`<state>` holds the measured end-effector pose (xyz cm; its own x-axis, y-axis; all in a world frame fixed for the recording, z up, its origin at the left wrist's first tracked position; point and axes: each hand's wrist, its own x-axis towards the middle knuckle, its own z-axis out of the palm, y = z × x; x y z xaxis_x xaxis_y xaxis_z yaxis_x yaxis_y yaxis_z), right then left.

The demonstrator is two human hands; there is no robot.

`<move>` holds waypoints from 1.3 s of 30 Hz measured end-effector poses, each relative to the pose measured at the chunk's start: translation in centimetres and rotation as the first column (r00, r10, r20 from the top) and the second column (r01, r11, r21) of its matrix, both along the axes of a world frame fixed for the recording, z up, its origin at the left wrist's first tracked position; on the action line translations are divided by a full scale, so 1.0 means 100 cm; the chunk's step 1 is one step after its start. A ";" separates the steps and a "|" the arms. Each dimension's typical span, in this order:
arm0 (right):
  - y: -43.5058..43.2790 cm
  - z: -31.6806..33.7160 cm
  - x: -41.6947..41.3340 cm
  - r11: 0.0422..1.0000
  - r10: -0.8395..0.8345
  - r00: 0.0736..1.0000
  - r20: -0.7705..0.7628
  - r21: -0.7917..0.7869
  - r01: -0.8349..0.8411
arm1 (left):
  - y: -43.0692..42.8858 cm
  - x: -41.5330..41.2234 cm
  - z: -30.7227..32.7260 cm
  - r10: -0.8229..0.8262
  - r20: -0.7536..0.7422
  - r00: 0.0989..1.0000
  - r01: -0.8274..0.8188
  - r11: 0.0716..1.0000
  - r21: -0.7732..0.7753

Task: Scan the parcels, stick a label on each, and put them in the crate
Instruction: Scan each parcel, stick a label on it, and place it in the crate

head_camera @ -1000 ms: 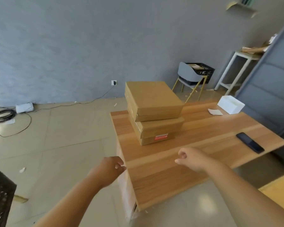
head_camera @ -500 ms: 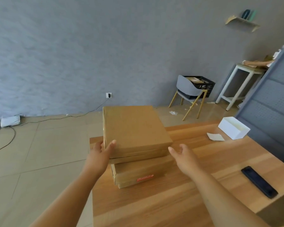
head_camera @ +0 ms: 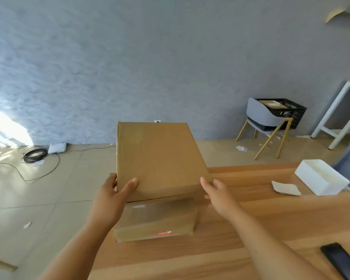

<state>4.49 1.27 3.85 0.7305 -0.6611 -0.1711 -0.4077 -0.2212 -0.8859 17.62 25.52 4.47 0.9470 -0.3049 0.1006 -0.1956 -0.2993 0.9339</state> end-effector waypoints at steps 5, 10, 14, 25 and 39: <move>-0.047 0.016 -0.042 0.973 -0.083 0.970 0.226 0.230 0.030 | -0.050 -0.064 0.028 0.038 0.015 0.999 -0.036 0.994 -0.105; -0.098 0.017 -0.094 0.844 -0.285 0.903 0.321 0.532 0.077 | -0.105 -0.110 0.015 -0.028 -0.108 0.994 0.015 0.993 -0.117; -0.137 0.013 -0.136 0.820 -0.458 0.802 0.383 0.531 0.215 | -0.148 -0.136 -0.010 -0.188 -0.207 0.960 0.191 0.982 -0.008; -0.171 -0.004 -0.185 0.765 -0.144 0.934 0.327 -0.562 0.314 | -0.233 -0.143 -0.048 -0.382 -0.210 0.900 0.426 0.873 0.237; -0.143 -0.094 -0.189 0.755 0.202 0.968 -0.152 -0.605 -0.252 | -0.264 -0.153 -0.101 -0.439 -0.618 0.652 0.500 0.862 -0.085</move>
